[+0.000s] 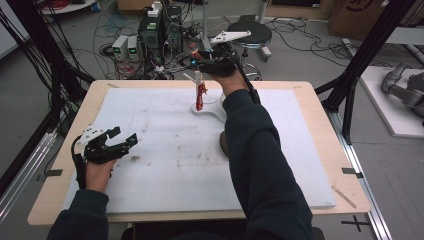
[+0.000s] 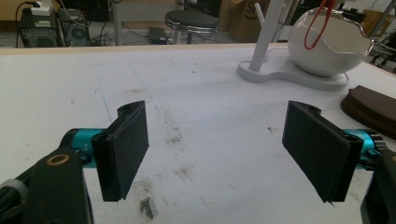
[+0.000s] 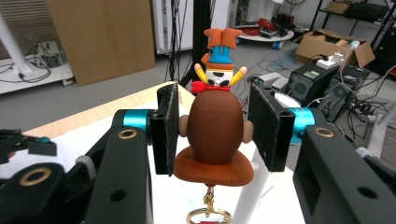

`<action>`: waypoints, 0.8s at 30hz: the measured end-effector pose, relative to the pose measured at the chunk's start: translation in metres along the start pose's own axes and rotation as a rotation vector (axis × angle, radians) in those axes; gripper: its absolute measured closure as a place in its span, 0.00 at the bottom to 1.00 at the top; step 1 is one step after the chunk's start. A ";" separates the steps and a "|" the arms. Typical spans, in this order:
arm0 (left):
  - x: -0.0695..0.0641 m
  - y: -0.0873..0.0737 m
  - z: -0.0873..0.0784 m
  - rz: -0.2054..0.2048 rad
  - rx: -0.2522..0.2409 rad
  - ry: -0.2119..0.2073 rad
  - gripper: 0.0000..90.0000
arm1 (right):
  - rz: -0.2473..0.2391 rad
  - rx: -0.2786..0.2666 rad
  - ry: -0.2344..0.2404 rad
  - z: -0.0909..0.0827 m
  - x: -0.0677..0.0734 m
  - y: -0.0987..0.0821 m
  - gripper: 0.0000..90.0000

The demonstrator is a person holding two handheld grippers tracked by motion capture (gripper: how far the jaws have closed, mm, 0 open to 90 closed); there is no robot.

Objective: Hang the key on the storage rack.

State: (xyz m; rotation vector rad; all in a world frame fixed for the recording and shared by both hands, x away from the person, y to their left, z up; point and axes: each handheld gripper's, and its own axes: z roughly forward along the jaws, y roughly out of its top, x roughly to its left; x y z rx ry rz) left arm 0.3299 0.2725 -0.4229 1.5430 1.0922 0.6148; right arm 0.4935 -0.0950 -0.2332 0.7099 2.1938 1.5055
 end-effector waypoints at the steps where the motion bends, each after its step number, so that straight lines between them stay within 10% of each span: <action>1: 0.000 0.000 0.000 0.000 -0.001 -0.001 0.25 | 0.000 0.000 0.000 0.000 0.000 0.000 0.62; 24: 0.001 0.000 -0.003 -0.001 0.003 -0.002 0.25 | 0.006 0.016 -0.117 0.028 -0.009 0.008 0.62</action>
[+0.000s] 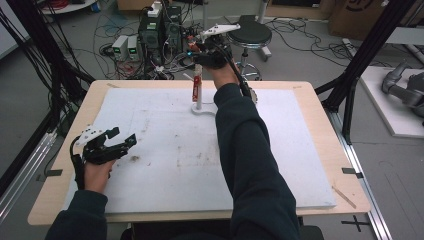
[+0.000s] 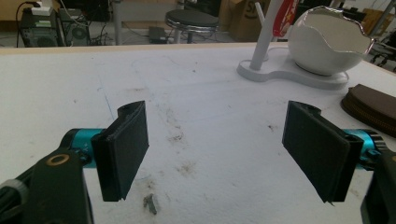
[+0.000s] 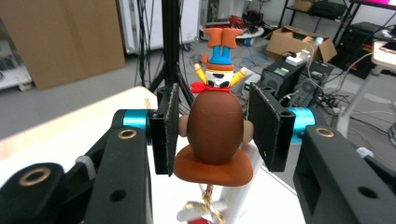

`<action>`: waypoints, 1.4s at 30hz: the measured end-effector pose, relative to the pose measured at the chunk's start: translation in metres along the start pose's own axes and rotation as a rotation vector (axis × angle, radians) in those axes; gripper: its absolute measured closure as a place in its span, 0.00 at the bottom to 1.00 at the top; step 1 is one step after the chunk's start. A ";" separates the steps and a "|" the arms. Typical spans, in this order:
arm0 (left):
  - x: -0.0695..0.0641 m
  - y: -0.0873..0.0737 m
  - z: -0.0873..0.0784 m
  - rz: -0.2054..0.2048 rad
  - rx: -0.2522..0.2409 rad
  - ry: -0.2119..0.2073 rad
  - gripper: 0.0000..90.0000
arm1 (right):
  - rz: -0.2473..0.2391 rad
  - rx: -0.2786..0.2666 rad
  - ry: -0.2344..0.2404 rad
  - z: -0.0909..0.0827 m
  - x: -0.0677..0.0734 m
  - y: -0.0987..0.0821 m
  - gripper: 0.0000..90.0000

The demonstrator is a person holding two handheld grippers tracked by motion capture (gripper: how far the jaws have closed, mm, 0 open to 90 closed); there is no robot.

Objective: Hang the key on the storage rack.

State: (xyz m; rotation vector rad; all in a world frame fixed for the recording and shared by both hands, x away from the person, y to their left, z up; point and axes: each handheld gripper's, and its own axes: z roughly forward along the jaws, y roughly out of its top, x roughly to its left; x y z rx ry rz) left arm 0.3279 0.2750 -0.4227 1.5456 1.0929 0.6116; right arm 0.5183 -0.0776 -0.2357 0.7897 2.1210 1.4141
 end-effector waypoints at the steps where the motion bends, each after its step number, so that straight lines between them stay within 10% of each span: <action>1: 0.000 0.000 0.000 0.001 0.001 0.000 0.25 | 0.011 0.003 0.000 -0.001 -0.001 -0.003 0.62; 13: -0.001 0.000 0.000 0.002 0.001 0.001 0.25 | 0.033 -0.076 -0.028 -0.043 -0.022 -0.028 0.49; 19: -0.001 0.000 -0.002 0.006 -0.001 -0.001 0.25 | -0.008 -0.030 -0.058 -0.068 -0.024 -0.043 0.41; 23: -0.001 0.000 -0.002 0.002 -0.010 -0.007 0.25 | -0.033 0.112 -0.097 -0.095 -0.029 -0.078 0.28; 42: -0.013 0.001 -0.003 0.024 -0.045 -0.038 0.20 | 0.092 0.210 -0.086 -0.172 -0.022 -0.212 0.23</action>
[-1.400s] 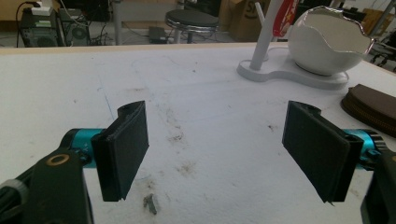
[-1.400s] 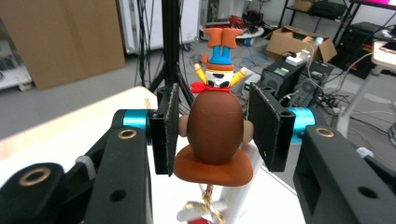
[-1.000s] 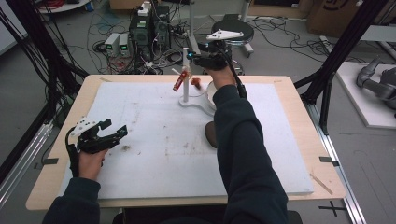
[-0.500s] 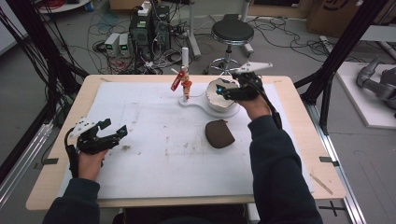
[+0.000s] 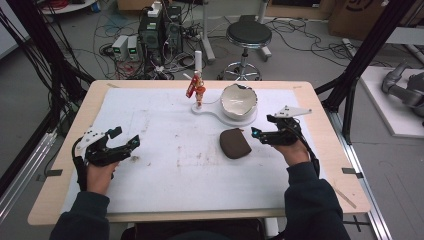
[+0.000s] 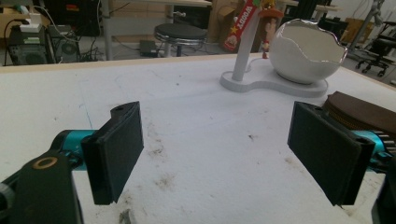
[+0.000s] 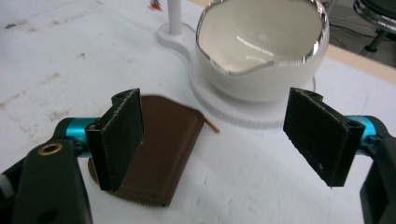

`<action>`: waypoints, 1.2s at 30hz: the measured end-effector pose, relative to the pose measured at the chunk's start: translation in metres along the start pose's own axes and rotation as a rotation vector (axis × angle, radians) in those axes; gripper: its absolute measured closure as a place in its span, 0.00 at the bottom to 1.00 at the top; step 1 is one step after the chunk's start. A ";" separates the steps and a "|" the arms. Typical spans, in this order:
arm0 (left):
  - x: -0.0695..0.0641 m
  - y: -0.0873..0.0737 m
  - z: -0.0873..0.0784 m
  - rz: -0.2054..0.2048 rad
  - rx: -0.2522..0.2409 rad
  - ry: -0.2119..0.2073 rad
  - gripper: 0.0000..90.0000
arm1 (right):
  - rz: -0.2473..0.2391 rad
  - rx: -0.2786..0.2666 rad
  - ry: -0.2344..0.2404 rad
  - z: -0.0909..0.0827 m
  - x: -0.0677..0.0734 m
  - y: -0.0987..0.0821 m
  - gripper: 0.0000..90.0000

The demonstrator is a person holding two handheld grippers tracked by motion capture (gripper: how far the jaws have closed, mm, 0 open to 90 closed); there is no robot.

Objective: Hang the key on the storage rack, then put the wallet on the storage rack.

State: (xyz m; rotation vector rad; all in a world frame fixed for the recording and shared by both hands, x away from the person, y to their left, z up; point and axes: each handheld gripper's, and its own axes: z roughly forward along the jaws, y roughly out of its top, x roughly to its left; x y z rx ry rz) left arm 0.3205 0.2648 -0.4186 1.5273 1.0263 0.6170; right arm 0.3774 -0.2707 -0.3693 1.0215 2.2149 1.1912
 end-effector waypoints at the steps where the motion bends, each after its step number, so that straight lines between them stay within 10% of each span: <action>1: 0.000 -0.001 0.000 -0.002 0.000 0.001 0.20 | 0.008 -0.007 -0.002 -0.001 0.000 -0.005 0.23; 17: 0.001 -0.001 0.004 -0.020 0.004 0.006 0.21 | 0.062 -0.013 0.002 -0.005 -0.004 -0.035 0.23; 36: -0.004 -0.004 0.007 0.012 0.055 0.008 0.22 | 0.218 0.182 0.178 0.061 0.012 -0.045 0.22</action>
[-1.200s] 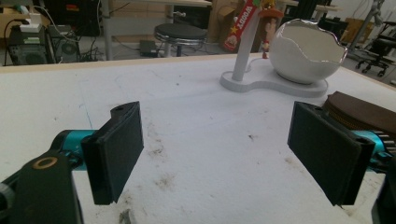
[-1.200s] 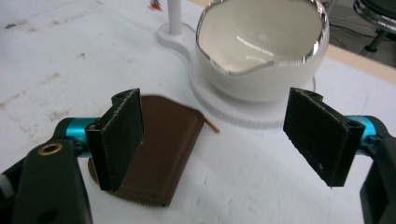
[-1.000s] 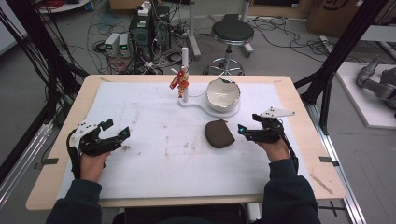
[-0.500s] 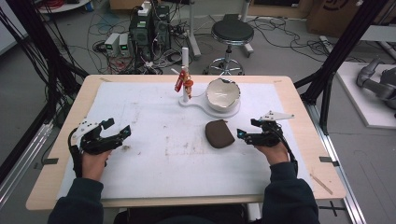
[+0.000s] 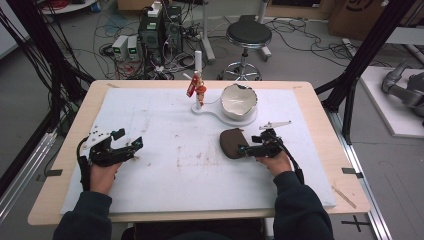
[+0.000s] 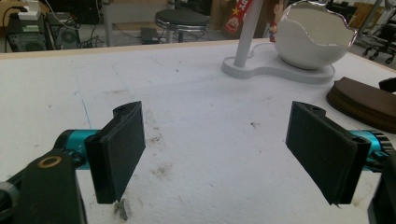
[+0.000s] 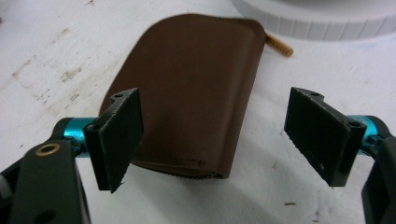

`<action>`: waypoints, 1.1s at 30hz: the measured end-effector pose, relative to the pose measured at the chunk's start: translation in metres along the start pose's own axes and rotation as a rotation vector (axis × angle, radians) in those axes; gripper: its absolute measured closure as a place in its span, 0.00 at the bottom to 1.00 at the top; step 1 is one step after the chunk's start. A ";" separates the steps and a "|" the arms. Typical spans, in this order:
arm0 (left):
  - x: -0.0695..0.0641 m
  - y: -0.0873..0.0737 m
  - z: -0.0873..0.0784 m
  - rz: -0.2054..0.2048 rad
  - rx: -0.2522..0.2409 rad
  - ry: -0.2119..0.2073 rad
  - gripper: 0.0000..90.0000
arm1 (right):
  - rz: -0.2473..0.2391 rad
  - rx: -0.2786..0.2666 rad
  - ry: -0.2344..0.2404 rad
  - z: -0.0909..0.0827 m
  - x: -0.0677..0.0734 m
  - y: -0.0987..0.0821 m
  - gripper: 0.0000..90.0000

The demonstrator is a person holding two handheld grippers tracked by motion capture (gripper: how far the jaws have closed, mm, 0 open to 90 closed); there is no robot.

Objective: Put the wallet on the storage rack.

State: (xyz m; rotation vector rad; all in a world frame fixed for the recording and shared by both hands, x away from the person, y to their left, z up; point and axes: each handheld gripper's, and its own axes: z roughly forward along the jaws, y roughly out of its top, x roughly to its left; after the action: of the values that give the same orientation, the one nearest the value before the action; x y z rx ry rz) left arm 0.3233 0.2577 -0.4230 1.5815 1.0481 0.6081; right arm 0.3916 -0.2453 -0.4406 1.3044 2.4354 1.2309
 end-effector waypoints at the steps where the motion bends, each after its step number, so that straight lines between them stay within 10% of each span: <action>1: 0.000 0.000 0.000 -0.001 0.000 0.002 0.22 | 0.026 0.006 0.025 0.002 -0.002 -0.001 0.22; 7: -0.002 -0.001 0.001 -0.002 0.007 0.000 0.23 | 0.094 0.040 0.151 0.006 -0.008 -0.002 0.42; 14: -0.004 -0.001 0.003 0.004 0.017 -0.001 0.23 | 0.117 0.047 0.183 0.004 -0.013 -0.002 0.58; 28: -0.003 -0.001 0.003 -0.004 0.010 0.002 0.23 | -0.047 -0.096 0.156 -0.022 0.008 0.009 0.81; 33: -0.002 -0.001 0.003 -0.005 0.013 0.004 0.23 | -0.220 -0.101 0.040 -0.033 0.024 0.017 0.82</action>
State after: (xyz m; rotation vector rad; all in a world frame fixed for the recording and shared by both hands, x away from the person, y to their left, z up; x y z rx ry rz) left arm 0.3242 0.2543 -0.4246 1.5895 1.0608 0.6023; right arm 0.3727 -0.2424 -0.4001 0.9656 2.4292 1.3115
